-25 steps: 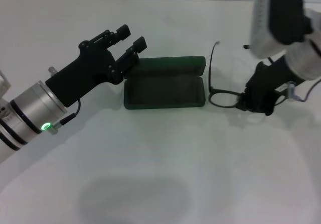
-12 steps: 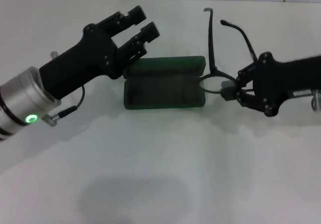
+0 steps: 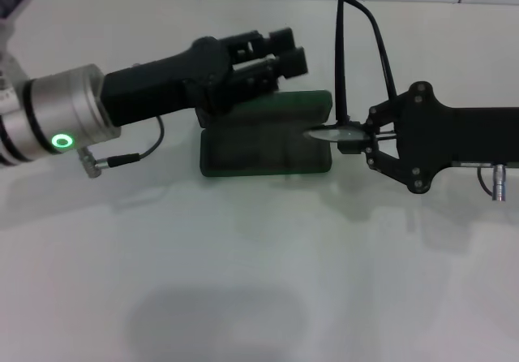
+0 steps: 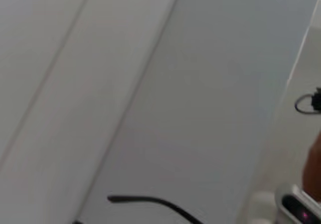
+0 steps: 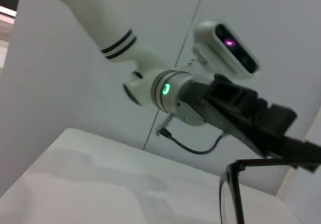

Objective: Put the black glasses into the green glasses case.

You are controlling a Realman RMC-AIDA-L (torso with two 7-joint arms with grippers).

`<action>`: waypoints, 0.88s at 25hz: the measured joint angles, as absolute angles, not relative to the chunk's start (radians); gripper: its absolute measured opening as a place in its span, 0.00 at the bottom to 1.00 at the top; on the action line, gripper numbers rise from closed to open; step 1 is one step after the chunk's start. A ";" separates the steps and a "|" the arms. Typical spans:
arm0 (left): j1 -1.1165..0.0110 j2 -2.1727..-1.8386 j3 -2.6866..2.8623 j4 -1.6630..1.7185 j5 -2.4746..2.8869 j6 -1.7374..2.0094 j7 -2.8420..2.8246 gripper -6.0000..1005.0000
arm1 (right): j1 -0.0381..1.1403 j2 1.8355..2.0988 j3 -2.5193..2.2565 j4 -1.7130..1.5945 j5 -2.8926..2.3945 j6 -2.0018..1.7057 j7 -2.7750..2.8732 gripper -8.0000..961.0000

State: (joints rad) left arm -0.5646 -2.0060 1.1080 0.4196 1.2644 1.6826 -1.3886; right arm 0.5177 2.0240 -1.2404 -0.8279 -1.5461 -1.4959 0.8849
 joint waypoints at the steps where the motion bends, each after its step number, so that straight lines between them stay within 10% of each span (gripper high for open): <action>1: -0.572 -2.006 1.109 0.420 1.278 1.682 -1.399 0.49 | 0.519 2.024 -1.244 -0.827 -1.546 -1.495 0.876 0.11; 22: -0.516 -2.051 1.102 0.489 1.248 1.789 -1.304 0.49 | 0.508 2.025 -1.260 -0.816 -1.540 -1.501 0.822 0.12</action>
State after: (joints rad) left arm -0.5164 -2.0510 1.1024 0.4891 1.2475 1.7890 -1.3038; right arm 0.5082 2.0247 -1.2598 -0.8156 -1.5404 -1.5014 0.8216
